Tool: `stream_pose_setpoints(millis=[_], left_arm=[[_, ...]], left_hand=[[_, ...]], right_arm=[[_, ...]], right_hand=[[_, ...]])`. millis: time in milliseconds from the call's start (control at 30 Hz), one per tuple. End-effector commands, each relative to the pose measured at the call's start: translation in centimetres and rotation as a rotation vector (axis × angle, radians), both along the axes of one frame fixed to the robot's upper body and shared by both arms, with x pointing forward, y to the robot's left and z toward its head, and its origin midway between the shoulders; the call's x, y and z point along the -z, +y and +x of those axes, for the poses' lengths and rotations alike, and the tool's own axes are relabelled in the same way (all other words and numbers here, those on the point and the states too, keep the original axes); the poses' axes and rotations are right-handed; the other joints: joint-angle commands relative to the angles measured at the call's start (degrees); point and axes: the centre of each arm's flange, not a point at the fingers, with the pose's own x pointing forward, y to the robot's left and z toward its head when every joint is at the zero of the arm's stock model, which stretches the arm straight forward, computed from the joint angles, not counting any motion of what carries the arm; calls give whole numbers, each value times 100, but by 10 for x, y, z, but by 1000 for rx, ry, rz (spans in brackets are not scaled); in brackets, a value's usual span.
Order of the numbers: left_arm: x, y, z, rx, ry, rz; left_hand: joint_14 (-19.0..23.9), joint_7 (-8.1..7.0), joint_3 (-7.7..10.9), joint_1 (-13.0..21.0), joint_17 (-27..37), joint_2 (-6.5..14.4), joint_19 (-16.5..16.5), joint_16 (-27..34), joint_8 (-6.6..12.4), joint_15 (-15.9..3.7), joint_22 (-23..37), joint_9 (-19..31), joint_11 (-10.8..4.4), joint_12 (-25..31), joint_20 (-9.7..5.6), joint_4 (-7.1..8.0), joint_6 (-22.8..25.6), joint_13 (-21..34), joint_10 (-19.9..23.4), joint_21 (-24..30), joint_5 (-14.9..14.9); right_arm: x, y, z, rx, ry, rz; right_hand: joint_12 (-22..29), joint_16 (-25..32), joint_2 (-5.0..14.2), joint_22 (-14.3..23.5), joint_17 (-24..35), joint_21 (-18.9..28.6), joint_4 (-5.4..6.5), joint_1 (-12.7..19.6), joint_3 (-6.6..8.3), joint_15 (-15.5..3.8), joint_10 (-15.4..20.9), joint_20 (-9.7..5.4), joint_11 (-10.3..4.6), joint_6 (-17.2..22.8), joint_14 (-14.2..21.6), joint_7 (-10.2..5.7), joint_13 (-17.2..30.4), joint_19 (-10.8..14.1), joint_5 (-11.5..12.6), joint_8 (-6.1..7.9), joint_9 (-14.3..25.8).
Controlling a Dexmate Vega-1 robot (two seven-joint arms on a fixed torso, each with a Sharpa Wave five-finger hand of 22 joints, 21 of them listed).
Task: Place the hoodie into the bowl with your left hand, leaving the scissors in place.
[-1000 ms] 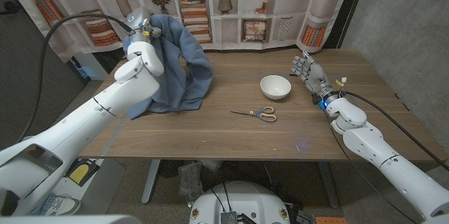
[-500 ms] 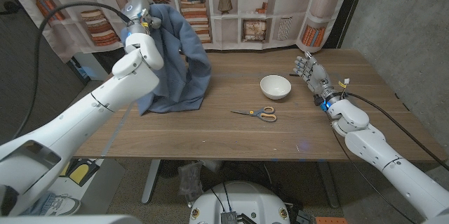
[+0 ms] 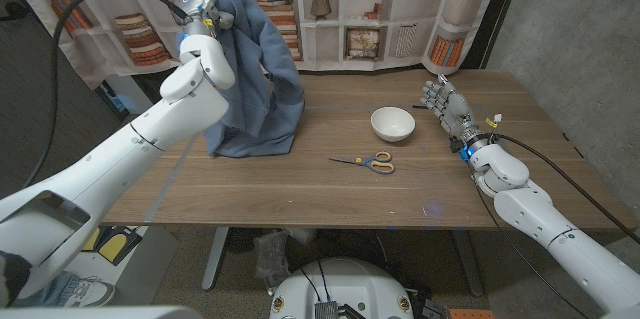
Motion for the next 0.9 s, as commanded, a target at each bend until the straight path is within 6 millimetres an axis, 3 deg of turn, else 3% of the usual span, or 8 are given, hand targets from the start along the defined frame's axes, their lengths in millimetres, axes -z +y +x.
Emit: stream_pose_setpoints(millis=[33,900], left_arm=[[-13,-2,2,73,-16,46],[-28,-16,7,185,-40,204]], left_hand=[[1535,-43,737,-25,2412,89,332,-13,49,-1816,23,2,-67,-42,-894,689,77,48,62,62,31],[1474,-151,817,-95,2446,37,129,-150,72,-1823,21,-100,-208,-183,-892,674,138,100,134,186,13]], right_arm=[[2,-3,-2,1,-6,5],[10,-7,-3,12,-5,35]], right_hand=[[1,7,56,29,17,11,-30,8,32,-5,38,12,-12,31,36,11,27,29,-17,0,25],[1,11,62,29,16,14,-44,10,26,-6,46,16,-14,34,61,10,27,46,-18,0,25]])
